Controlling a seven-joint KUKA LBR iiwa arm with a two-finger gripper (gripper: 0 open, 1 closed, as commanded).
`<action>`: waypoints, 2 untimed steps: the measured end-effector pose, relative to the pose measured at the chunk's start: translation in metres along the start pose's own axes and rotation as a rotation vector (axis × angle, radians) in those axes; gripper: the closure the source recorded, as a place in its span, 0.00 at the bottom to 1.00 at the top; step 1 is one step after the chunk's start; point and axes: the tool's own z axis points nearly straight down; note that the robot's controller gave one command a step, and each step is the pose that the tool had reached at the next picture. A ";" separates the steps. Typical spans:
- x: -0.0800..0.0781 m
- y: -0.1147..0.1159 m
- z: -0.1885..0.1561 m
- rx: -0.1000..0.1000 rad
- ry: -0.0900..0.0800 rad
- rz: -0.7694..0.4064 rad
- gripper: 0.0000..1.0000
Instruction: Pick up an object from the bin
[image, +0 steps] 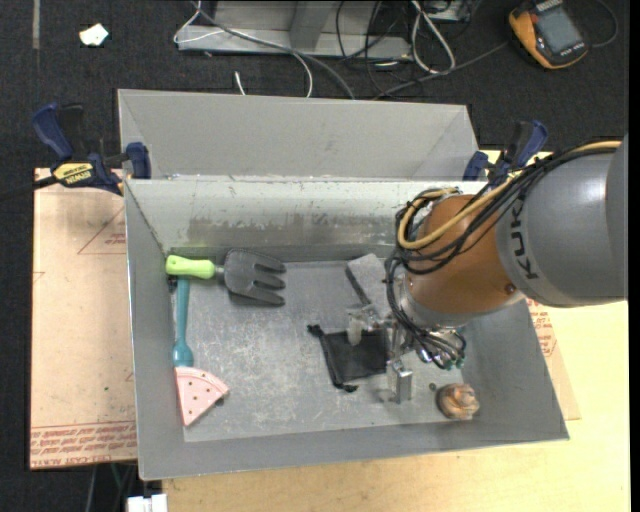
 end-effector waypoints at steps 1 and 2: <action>-0.002 -0.006 0.010 0.000 -0.011 0.007 1.00; 0.000 -0.008 0.005 -0.001 -0.006 0.008 1.00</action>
Offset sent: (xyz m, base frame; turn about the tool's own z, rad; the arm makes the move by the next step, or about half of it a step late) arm 0.0000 0.0000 0.0000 0.0000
